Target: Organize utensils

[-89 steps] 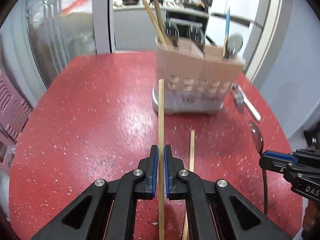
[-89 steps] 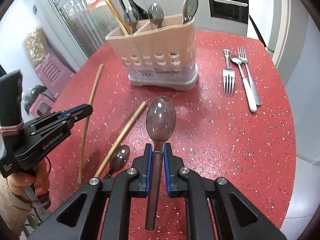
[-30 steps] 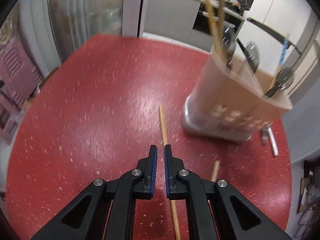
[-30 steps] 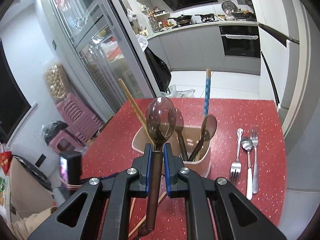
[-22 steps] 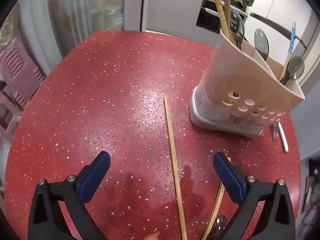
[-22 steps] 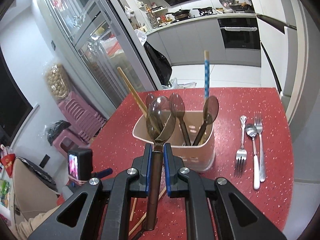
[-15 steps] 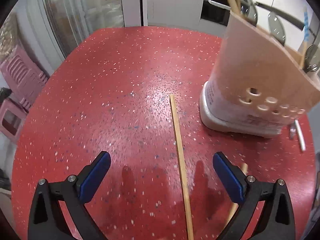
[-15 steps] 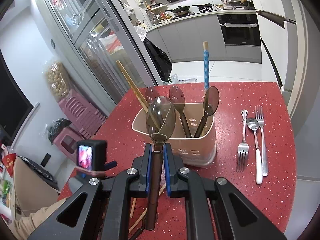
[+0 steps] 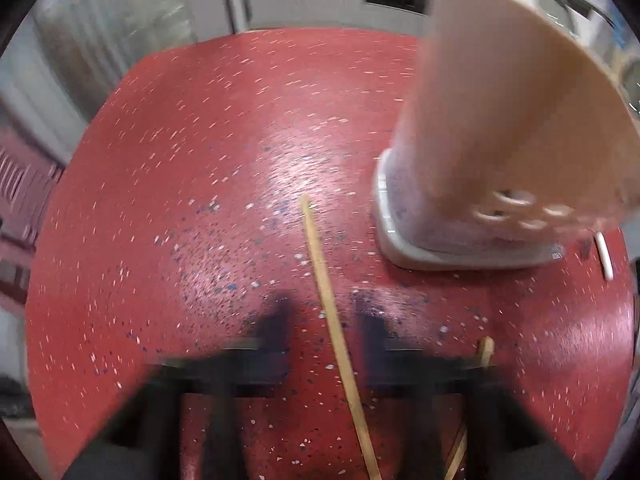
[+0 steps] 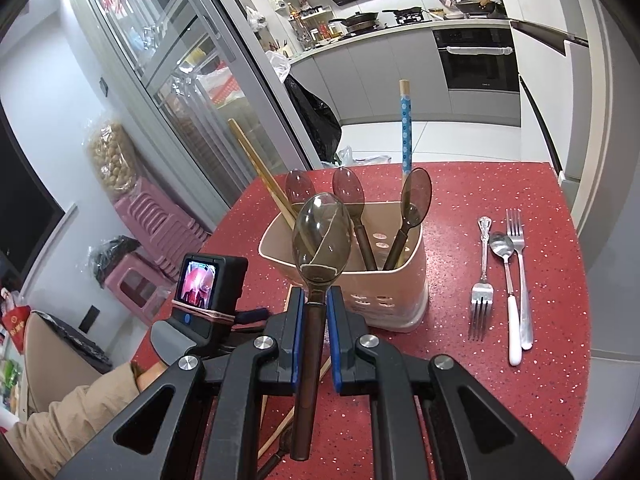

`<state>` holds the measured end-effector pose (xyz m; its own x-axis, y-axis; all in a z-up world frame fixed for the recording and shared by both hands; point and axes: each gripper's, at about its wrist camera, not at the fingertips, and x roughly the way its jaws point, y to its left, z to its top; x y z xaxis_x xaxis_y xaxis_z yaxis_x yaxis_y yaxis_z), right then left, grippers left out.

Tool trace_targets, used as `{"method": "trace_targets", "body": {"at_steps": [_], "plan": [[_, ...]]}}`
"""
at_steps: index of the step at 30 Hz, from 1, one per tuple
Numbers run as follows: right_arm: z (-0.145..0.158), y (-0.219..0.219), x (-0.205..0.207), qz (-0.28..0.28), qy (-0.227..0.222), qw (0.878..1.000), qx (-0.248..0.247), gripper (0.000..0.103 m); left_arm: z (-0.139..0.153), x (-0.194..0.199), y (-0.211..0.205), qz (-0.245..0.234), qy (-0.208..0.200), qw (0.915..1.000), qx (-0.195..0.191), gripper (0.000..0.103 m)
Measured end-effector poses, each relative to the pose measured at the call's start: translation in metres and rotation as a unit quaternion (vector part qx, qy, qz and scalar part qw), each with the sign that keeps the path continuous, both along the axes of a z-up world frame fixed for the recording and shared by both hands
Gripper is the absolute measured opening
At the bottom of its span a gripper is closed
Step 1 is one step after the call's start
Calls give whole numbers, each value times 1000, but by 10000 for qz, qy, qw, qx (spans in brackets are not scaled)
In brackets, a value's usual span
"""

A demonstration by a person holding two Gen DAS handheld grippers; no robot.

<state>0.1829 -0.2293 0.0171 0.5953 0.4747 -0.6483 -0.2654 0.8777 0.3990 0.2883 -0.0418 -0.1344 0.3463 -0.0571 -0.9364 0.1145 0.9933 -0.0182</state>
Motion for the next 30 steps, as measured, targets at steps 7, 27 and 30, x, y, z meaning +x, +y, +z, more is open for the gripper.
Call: {"method": "trace_targets", "body": {"at_steps": [7,27,30], "plan": [[2,2,-3,22,-40,10000,7,12,21,-29,17,210,-626,9961,-581,29],[19,0,-6,-86,-278,9996,6,12,190,-103,38,402,-2880,9431,-1611,29],[22,-1,-2,-86,-306,9995,5,12,213,-103,36,310,-3059,9375,-1629,29]]}}
